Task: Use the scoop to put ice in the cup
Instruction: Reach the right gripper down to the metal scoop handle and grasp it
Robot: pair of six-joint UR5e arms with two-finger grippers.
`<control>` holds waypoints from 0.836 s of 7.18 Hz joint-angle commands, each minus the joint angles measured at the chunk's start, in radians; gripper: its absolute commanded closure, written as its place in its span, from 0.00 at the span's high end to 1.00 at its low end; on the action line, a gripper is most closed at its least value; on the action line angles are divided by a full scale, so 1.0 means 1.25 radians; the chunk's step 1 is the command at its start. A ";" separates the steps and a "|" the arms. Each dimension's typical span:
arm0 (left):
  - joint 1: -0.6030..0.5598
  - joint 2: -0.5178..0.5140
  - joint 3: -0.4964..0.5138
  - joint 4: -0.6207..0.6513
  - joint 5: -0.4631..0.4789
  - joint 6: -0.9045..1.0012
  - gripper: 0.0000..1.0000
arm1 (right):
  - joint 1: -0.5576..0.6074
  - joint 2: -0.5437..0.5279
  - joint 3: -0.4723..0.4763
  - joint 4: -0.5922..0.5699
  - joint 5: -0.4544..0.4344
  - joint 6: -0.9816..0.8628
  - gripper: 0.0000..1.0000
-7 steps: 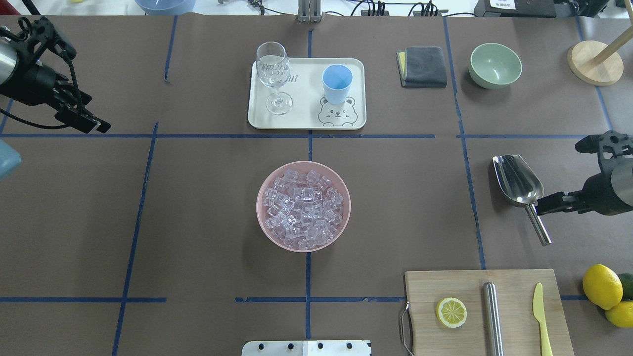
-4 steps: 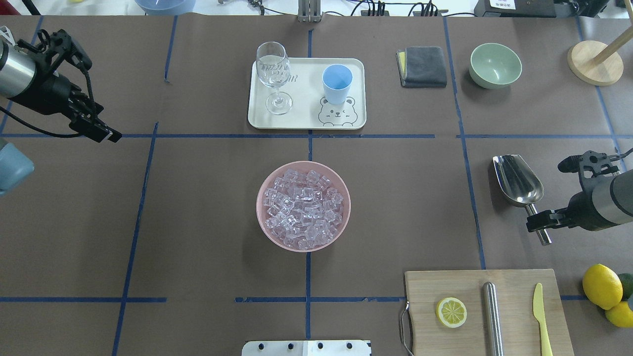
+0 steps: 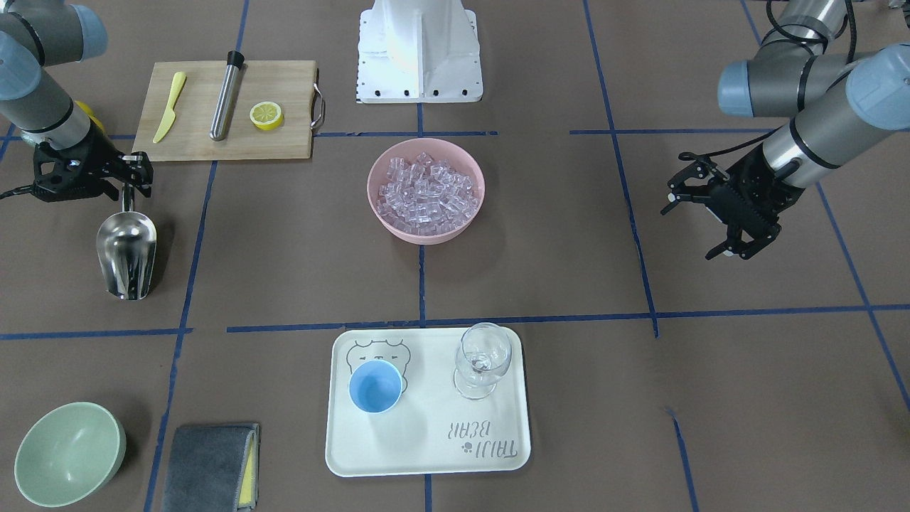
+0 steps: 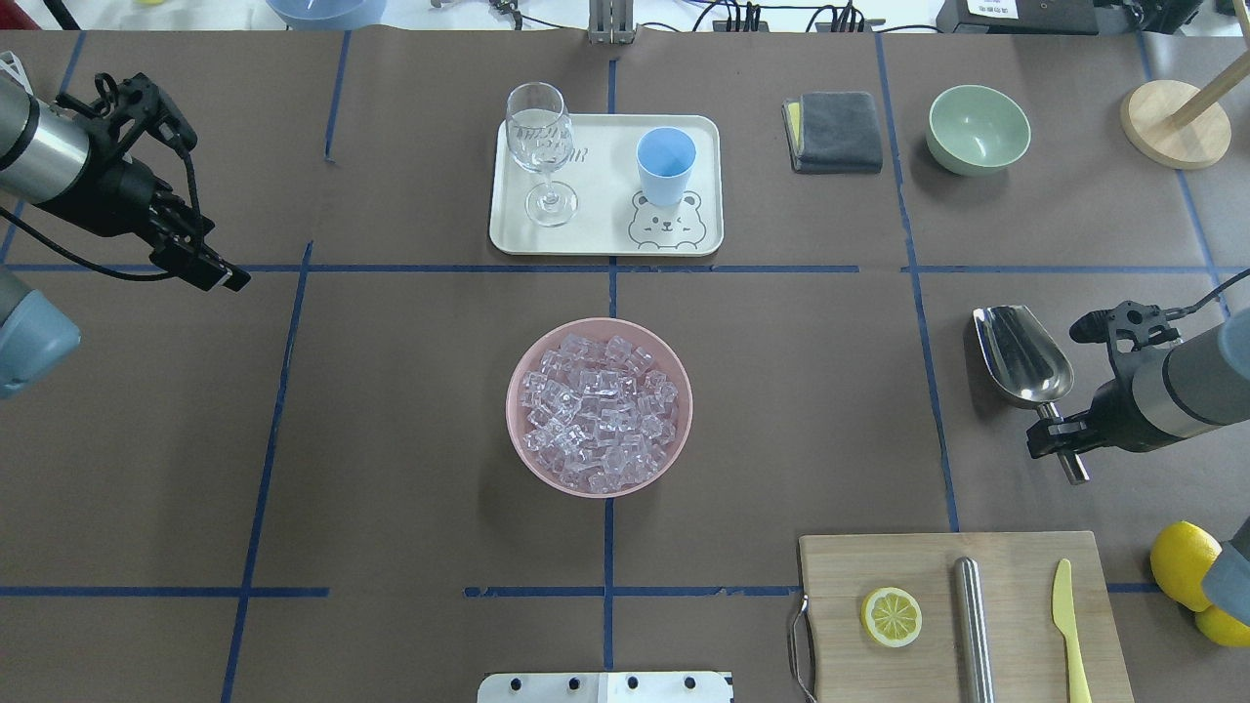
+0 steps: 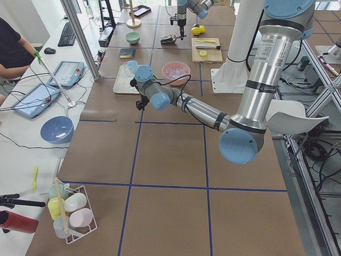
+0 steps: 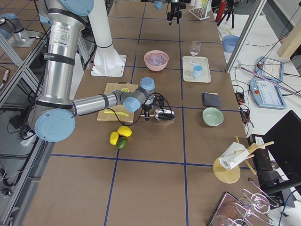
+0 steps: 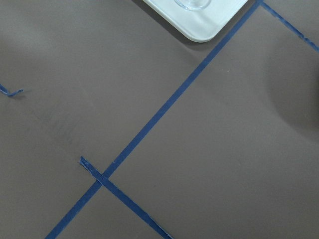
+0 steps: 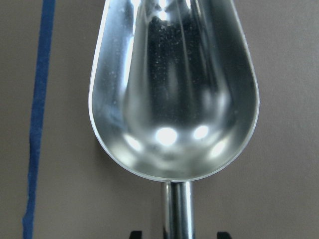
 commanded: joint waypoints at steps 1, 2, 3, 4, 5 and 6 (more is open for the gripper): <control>0.001 0.000 0.001 0.000 0.000 0.001 1.00 | 0.002 0.000 0.003 0.002 0.003 -0.003 0.31; 0.001 0.000 0.003 0.000 0.000 0.001 1.00 | 0.004 -0.002 0.008 0.002 0.005 -0.005 0.00; 0.001 0.000 0.003 0.000 0.000 0.001 1.00 | 0.007 -0.006 0.010 0.003 0.007 -0.006 0.00; 0.001 -0.001 0.001 0.000 0.000 0.000 1.00 | 0.007 -0.009 0.020 0.002 0.010 -0.006 0.00; 0.001 -0.001 -0.002 0.000 0.000 -0.001 1.00 | 0.013 -0.009 0.052 0.002 0.009 -0.004 0.00; 0.001 -0.001 -0.007 0.000 0.000 -0.003 1.00 | 0.036 0.000 0.098 0.000 -0.005 0.001 0.00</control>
